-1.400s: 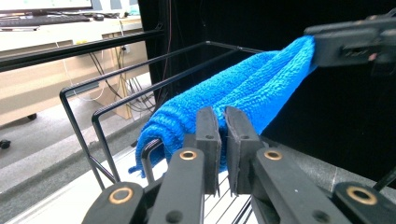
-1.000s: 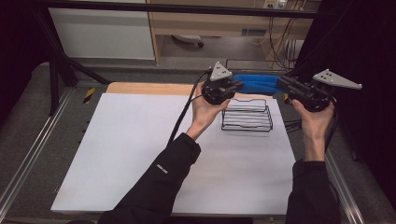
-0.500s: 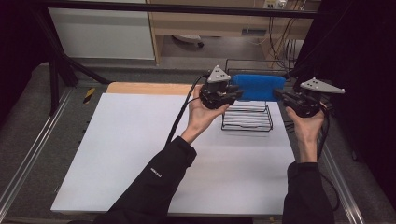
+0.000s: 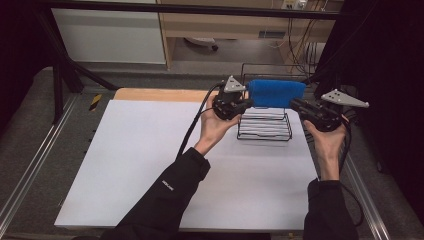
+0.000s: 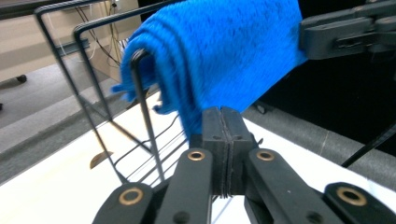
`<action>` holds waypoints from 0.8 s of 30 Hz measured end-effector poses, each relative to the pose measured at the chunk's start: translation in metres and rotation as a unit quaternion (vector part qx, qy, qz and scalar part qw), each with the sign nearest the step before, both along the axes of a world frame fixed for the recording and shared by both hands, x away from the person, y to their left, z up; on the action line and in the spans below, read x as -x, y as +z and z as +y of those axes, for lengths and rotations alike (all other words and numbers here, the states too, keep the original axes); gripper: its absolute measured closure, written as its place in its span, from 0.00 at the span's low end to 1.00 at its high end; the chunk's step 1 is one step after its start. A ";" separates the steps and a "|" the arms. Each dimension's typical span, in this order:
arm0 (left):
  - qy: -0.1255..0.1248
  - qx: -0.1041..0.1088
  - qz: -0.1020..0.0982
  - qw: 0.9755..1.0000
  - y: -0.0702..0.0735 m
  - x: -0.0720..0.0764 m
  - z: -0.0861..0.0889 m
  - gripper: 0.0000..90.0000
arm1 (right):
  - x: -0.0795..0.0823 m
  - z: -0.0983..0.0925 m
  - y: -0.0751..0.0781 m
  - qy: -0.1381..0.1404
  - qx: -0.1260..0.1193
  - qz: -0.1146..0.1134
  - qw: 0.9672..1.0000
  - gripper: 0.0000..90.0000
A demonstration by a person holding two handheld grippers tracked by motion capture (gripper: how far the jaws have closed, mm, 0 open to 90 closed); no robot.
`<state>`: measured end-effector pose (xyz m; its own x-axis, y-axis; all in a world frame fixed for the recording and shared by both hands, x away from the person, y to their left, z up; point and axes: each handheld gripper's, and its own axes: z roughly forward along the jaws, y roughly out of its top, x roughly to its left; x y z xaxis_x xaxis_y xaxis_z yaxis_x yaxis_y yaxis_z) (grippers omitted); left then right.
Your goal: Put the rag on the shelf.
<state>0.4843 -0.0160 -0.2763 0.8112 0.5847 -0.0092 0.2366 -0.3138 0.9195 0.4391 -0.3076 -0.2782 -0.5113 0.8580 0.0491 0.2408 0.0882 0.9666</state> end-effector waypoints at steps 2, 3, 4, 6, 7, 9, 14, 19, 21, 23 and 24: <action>0.002 -0.004 0.001 1.000 -0.001 0.005 0.009 0.95 | 0.006 0.005 0.000 0.005 0.001 0.002 1.000 0.70; 0.002 -0.006 0.000 1.000 -0.002 0.008 0.014 0.93 | 0.008 0.007 0.000 0.006 0.003 0.002 1.000 0.66; 0.004 -0.009 0.002 1.000 -0.003 0.010 0.019 0.91 | 0.011 0.010 0.000 0.008 0.003 0.003 1.000 0.60; 0.006 -0.017 0.005 1.000 -0.008 0.016 0.031 0.85 | 0.015 0.016 -0.002 0.011 0.002 0.006 1.000 0.52; 0.008 -0.020 0.008 1.000 -0.011 0.018 0.037 0.82 | 0.017 0.018 -0.003 0.013 0.002 0.007 1.000 0.48; 0.010 -0.030 0.012 0.999 -0.017 0.024 0.049 0.76 | 0.021 0.024 -0.005 0.014 0.000 0.012 1.000 0.39; 0.025 -0.039 0.023 0.999 -0.034 0.036 0.085 0.60 | 0.029 0.035 -0.012 0.013 0.001 0.020 1.000 0.25; 0.043 -0.043 0.036 0.997 -0.052 0.047 0.123 0.40 | 0.032 0.044 -0.018 0.022 -0.014 0.031 0.999 0.14; 0.049 -0.042 0.040 0.997 -0.058 0.052 0.138 0.34 | 0.034 0.048 -0.020 0.026 -0.021 0.034 0.999 0.12; 0.057 -0.042 0.043 0.997 -0.064 0.058 0.152 0.28 | 0.036 0.051 -0.023 0.030 -0.022 0.035 0.999 0.10; 0.062 -0.042 0.043 0.996 -0.067 0.060 0.159 0.26 | 0.037 0.053 -0.024 0.034 -0.020 0.036 0.999 0.09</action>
